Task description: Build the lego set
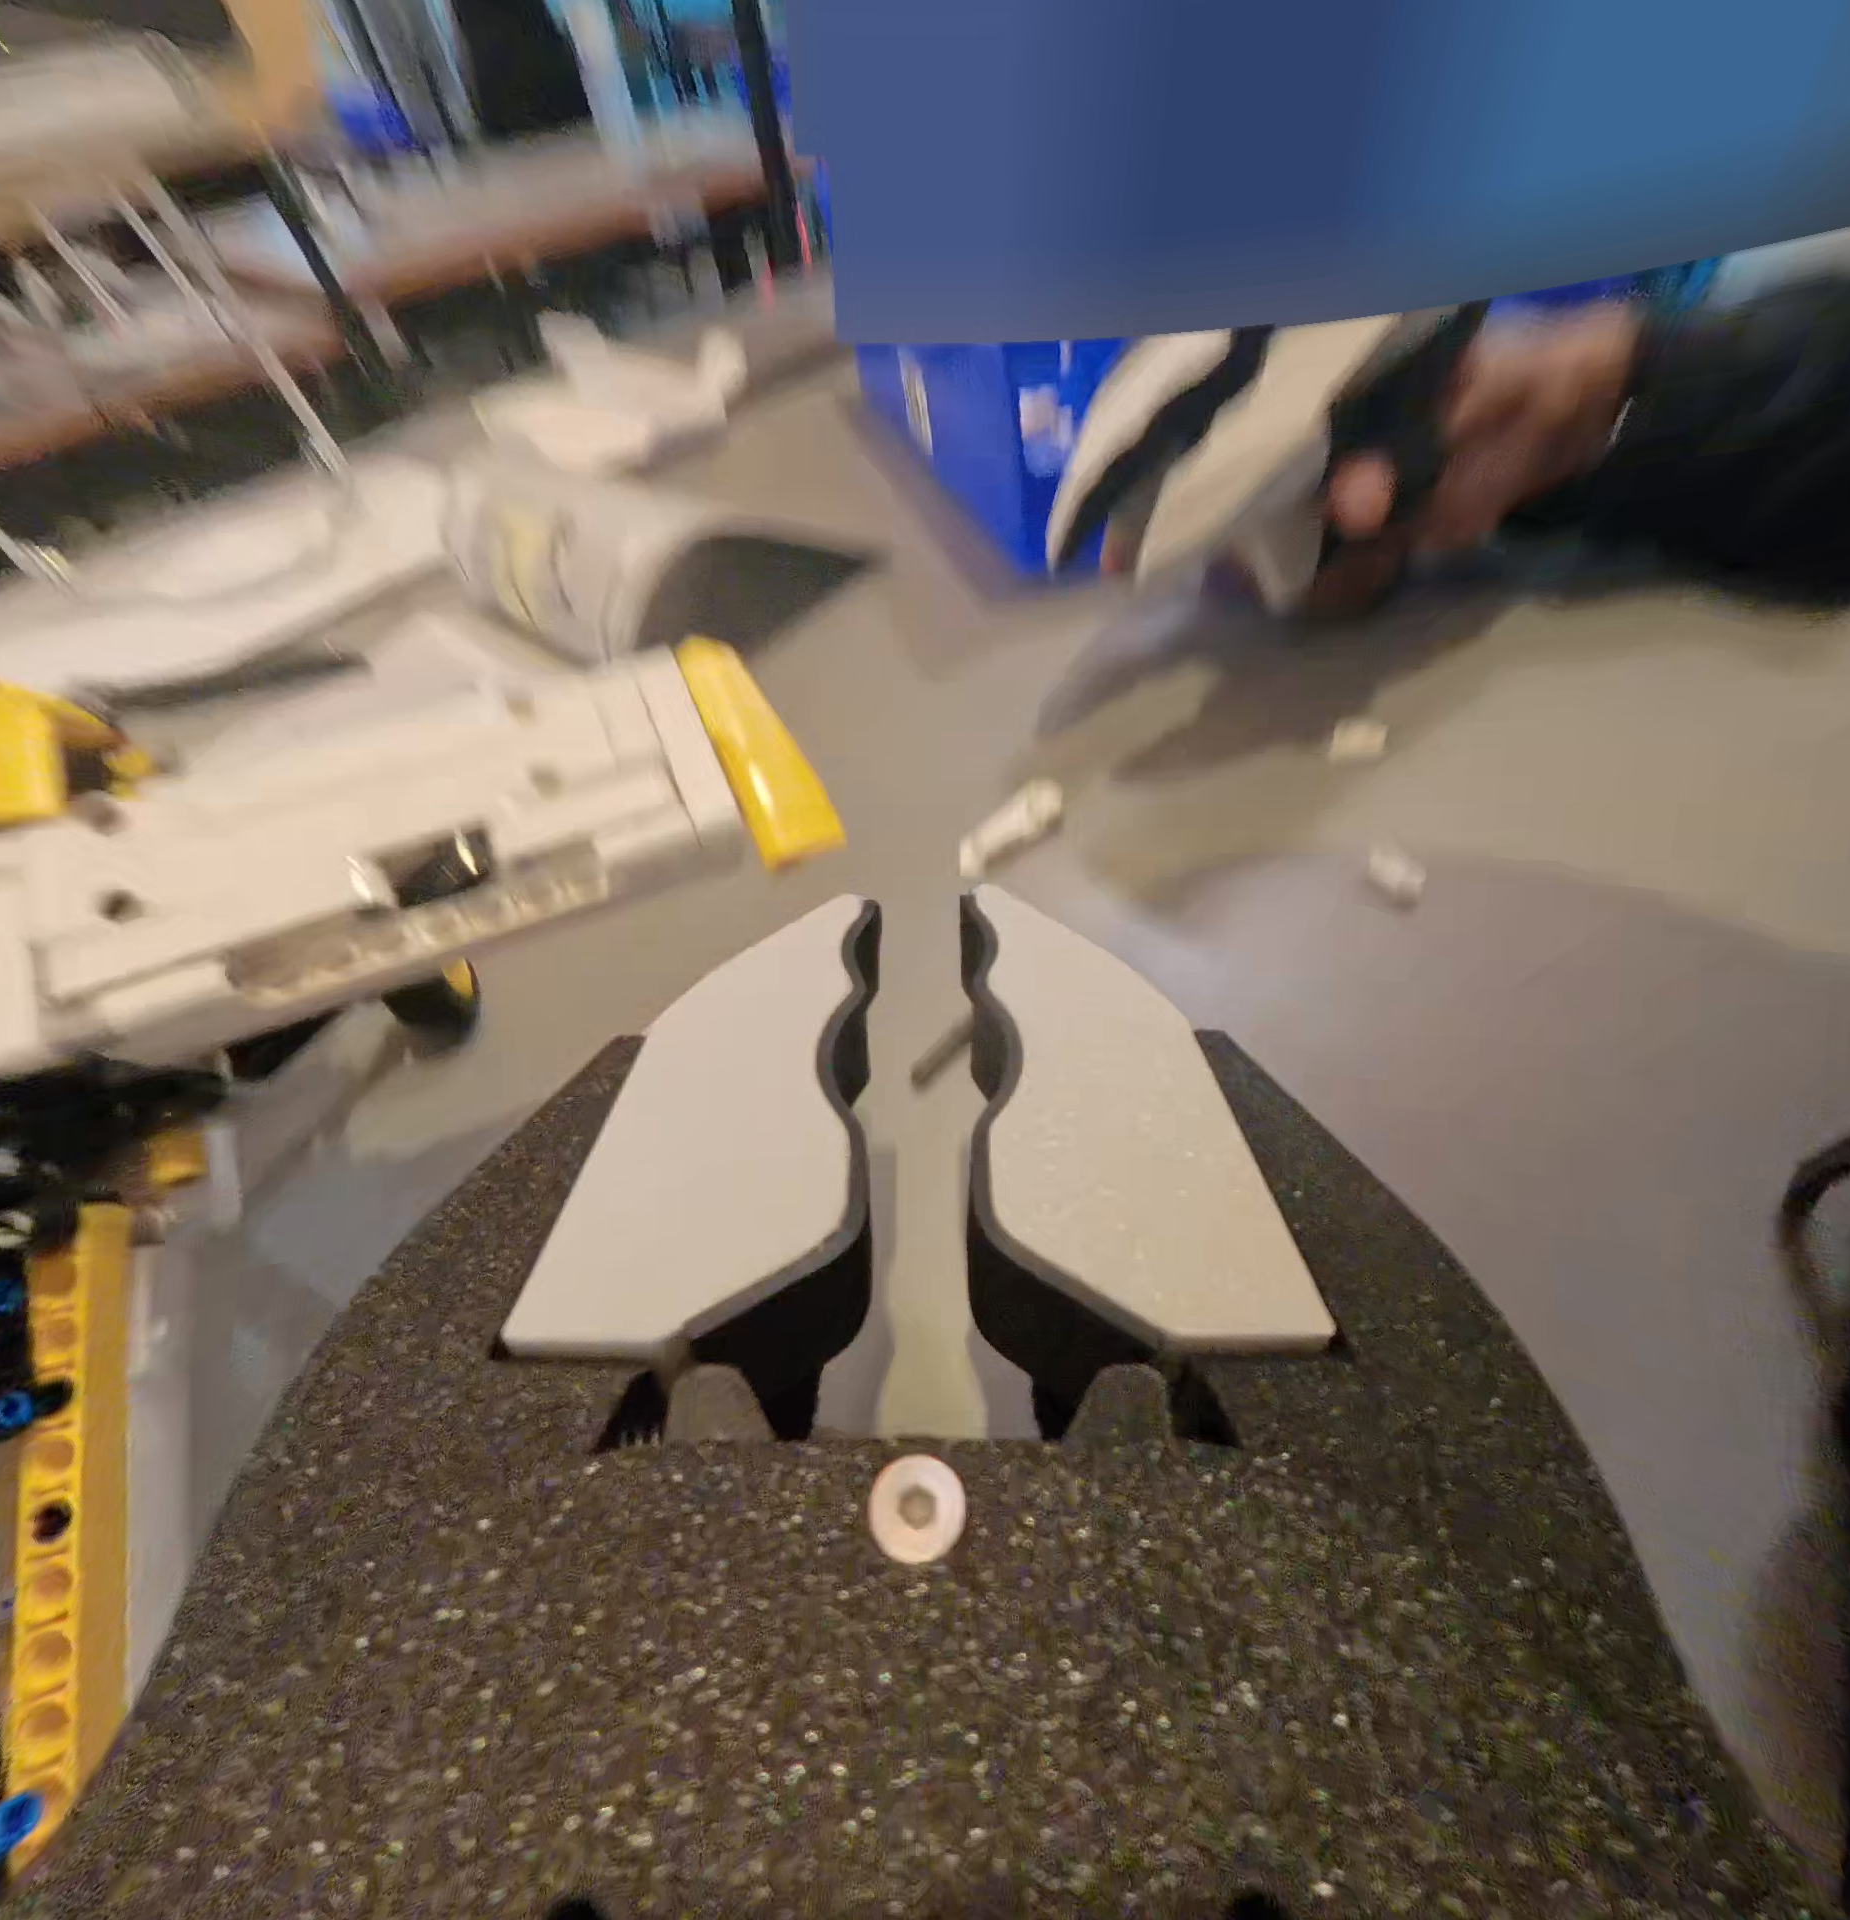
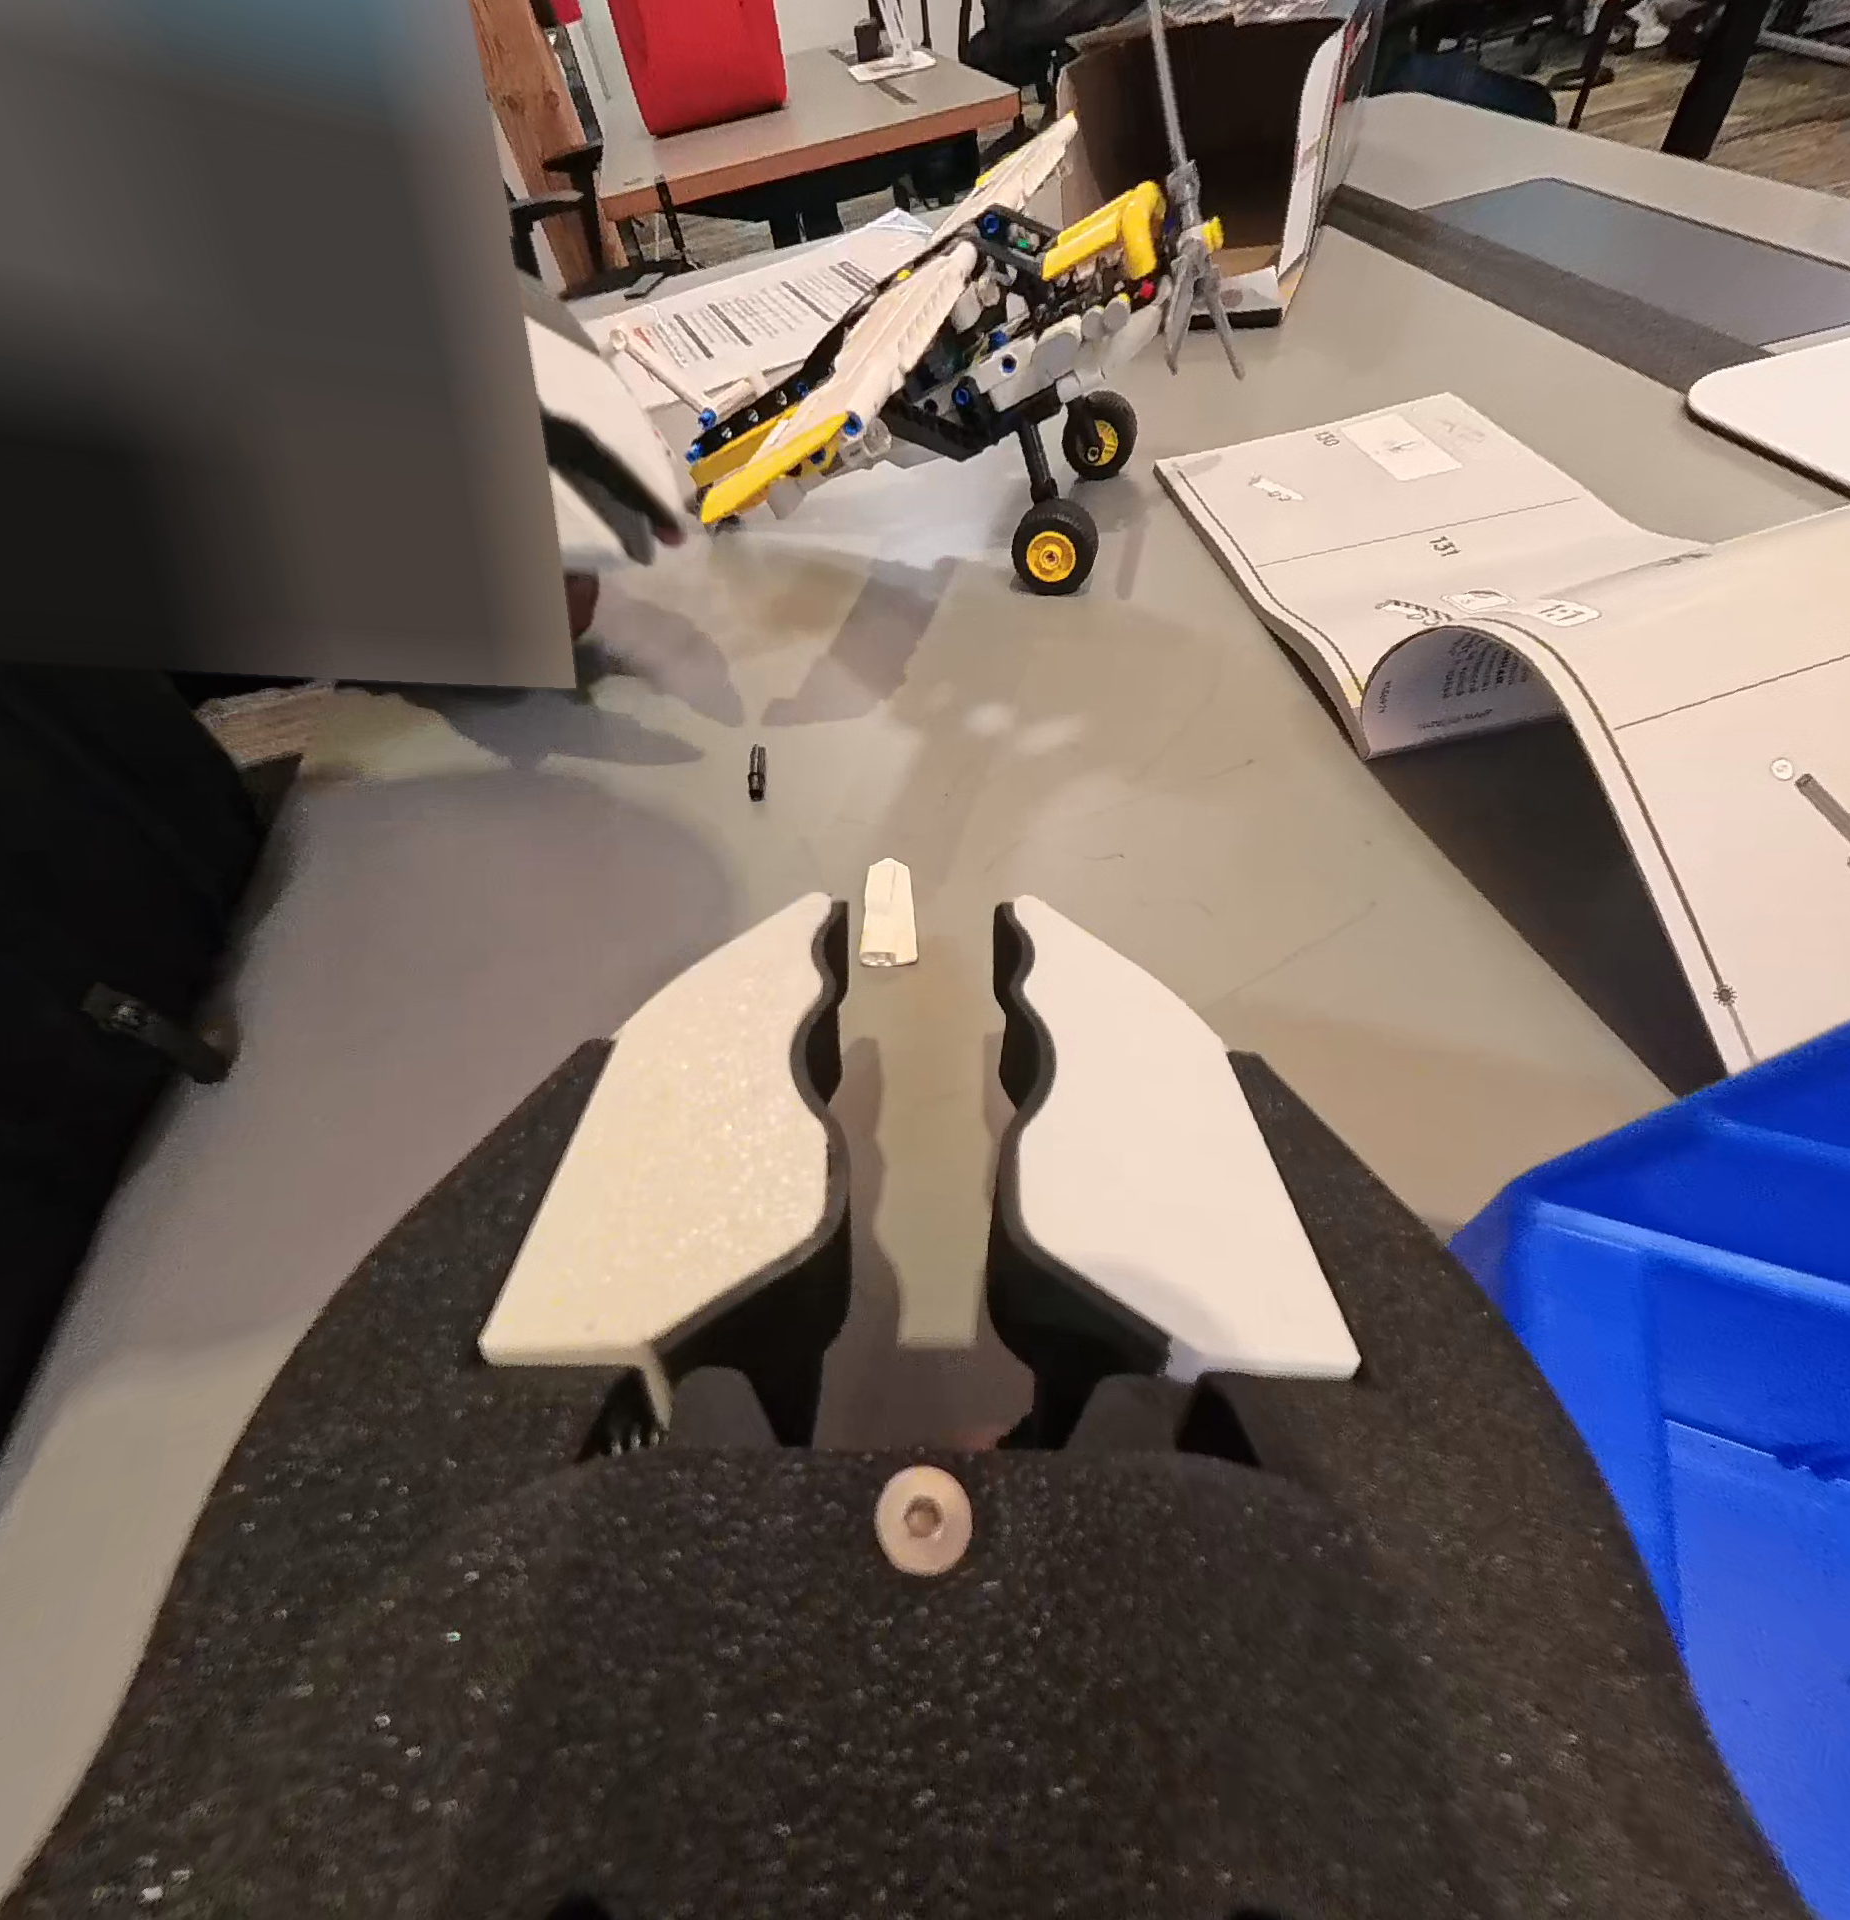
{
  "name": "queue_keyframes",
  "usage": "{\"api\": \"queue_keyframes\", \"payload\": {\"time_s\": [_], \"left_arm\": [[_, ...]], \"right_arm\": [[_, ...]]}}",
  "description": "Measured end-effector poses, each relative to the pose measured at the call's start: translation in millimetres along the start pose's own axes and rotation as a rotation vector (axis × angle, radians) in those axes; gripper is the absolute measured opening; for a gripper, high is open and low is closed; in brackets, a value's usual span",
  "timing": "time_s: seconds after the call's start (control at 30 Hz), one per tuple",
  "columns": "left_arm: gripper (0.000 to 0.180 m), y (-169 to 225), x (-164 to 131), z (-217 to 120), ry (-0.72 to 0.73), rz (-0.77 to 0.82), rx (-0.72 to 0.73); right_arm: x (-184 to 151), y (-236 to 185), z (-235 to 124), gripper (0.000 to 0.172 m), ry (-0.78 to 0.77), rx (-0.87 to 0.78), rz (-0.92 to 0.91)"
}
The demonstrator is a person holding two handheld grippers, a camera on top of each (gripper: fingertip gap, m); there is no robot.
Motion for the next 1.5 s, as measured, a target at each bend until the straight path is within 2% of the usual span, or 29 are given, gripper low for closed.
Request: {"api": "queue_keyframes", "payload": {"time_s": [0.1,0.2,0.27,0.37,0.5,0.63,0.77,0.8,0.87,0.97,1.1,1.33,1.5], "left_arm": [[0.016,0.2,-31.0,13.7,-0.230,0.089,0.009],[0.015,9.8,-45.0,28.7,-0.366,0.157,-0.032],[0.015,10.3,-44.5,34.7,-0.383,0.132,-0.045],[0.000,16.1,-47.0,36.8,-0.417,0.076,-0.127],[0.000,19.4,-48.1,38.9,-0.456,0.086,-0.129],[0.000,25.4,-34.5,39.7,-0.365,0.055,-0.138],[0.000,12.5,-19.5,26.8,-0.312,0.019,-0.120],[0.001,9.7,-23.5,22.0,-0.346,0.035,-0.133],[0.014,2.0,-33.4,19.0,-0.413,0.046,-0.118],[0.024,8.1,-41.3,23.2,-0.471,0.023,-0.136],[0.035,7.6,-49.0,28.1,-0.533,0.039,-0.101],[0.033,12.8,-43.9,23.8,-0.577,-0.037,0.041],[0.027,12.1,-53.1,25.7,-0.584,-0.136,0.137]], "right_arm": [[-2.7,-1.3,2.8,0.026,-0.027,-0.007,-0.018],[-5.6,-4.3,5.1,0.026,-0.055,-0.019,-0.057],[-7.9,-6.4,6.5,0.026,-0.074,-0.026,-0.083],[-11.1,-8.3,8.4,0.026,-0.102,-0.036,-0.112],[-14.3,-10.7,10.8,0.026,-0.130,-0.044,-0.150],[-15.8,-11.7,11.8,0.026,-0.143,-0.054,-0.175],[-15.9,-11.4,11.7,0.026,-0.144,-0.060,-0.180],[-15.9,-11.4,11.6,0.026,-0.144,-0.061,-0.181],[-16.5,-11.6,12.0,0.026,-0.148,-0.061,-0.184],[-17.5,-12.6,12.7,0.026,-0.156,-0.061,-0.197],[-18.4,-13.9,13.0,0.026,-0.162,-0.058,-0.212],[-18.3,-12.8,13.1,0.026,-0.162,-0.060,-0.208],[-18.3,-12.6,13.2,0.026,-0.163,-0.067,-0.214]]}}
Point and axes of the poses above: each gripper's, where its closed fingertips meet, z out along the fingers, x out of its top, y = z × x across the jaws, the point moved 1 cm from there along -z, back along the fingers, and after that the axes turned 3 degrees about x, right-handed, at the moved point
